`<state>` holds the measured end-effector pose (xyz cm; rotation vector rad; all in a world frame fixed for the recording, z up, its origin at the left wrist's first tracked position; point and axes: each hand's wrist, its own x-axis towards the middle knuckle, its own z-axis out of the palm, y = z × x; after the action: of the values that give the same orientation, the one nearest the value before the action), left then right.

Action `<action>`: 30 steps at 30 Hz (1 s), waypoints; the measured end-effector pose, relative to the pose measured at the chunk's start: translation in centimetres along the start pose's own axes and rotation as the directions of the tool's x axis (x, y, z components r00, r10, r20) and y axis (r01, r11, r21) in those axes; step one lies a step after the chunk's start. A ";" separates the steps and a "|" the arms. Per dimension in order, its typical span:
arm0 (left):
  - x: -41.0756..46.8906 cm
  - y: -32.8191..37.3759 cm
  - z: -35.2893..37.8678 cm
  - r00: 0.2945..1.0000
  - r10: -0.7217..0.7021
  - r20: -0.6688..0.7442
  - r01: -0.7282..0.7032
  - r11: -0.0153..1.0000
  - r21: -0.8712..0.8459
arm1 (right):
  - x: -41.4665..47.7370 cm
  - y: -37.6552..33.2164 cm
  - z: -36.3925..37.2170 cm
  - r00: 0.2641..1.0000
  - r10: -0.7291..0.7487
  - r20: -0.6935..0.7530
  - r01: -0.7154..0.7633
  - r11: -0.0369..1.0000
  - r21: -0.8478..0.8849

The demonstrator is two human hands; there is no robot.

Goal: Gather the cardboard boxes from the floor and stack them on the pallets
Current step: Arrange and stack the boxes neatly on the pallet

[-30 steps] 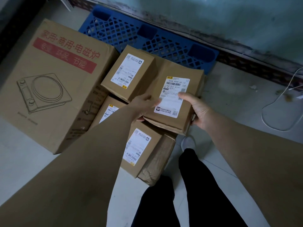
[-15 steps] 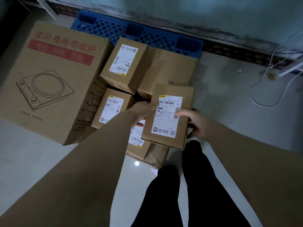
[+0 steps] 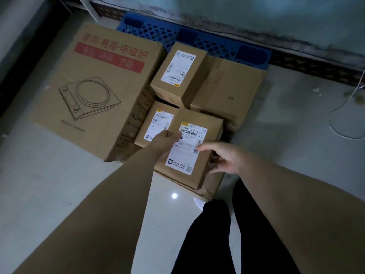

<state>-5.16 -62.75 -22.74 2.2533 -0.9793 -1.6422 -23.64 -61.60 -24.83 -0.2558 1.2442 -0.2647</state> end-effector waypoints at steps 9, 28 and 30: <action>3.5 -1.8 -7.2 0.886 0.217 -0.411 -0.135 0.966 0.219 | 6.0 -3.3 8.5 0.994 -0.088 0.059 0.090 0.995 -0.041; 4.4 -2.4 -5.6 0.805 0.427 -0.411 -0.179 0.836 0.518 | 8.5 -3.9 10.1 0.989 -0.122 -0.084 0.094 0.957 -0.274; 4.7 -1.1 -5.2 0.771 0.457 -0.444 -0.202 0.837 0.509 | 8.4 -5.5 8.9 0.967 -0.188 -0.174 0.144 0.961 -0.235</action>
<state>0.75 -65.91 -24.98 2.3909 -1.5704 -0.5831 -13.02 -69.12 -27.85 -0.5393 1.4510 -0.3023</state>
